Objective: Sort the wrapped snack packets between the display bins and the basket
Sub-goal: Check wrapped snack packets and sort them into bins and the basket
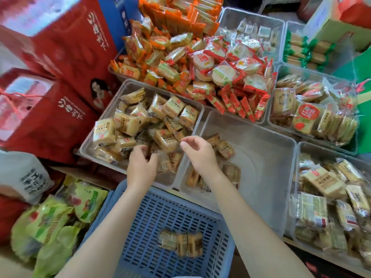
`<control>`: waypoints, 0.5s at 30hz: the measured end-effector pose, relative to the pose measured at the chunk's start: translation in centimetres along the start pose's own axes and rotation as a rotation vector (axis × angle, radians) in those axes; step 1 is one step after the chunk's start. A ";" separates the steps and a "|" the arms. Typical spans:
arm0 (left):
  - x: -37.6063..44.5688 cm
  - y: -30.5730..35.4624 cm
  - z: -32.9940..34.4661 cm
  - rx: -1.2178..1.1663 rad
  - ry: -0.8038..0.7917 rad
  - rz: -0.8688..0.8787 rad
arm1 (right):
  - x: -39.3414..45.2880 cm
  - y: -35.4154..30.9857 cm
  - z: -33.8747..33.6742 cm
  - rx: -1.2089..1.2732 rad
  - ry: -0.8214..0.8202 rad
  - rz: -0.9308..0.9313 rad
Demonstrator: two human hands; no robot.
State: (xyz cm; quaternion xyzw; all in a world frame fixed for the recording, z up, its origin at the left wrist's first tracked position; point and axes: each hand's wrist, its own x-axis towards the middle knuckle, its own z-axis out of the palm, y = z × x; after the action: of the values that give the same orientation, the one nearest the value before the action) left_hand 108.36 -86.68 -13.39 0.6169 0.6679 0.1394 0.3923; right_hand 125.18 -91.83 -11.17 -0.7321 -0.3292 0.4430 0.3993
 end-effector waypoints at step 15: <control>5.1 -0.8 -0.7 -0.383 -0.299 -0.232 | 3.8 -1.5 4.2 -0.521 -0.124 -0.114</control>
State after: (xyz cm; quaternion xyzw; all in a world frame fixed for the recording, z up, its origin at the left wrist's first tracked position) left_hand 107.67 -81.87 -15.28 0.4645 0.6304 0.1246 0.6094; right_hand 122.61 -86.78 -12.56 -0.7620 -0.4964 0.3640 0.2010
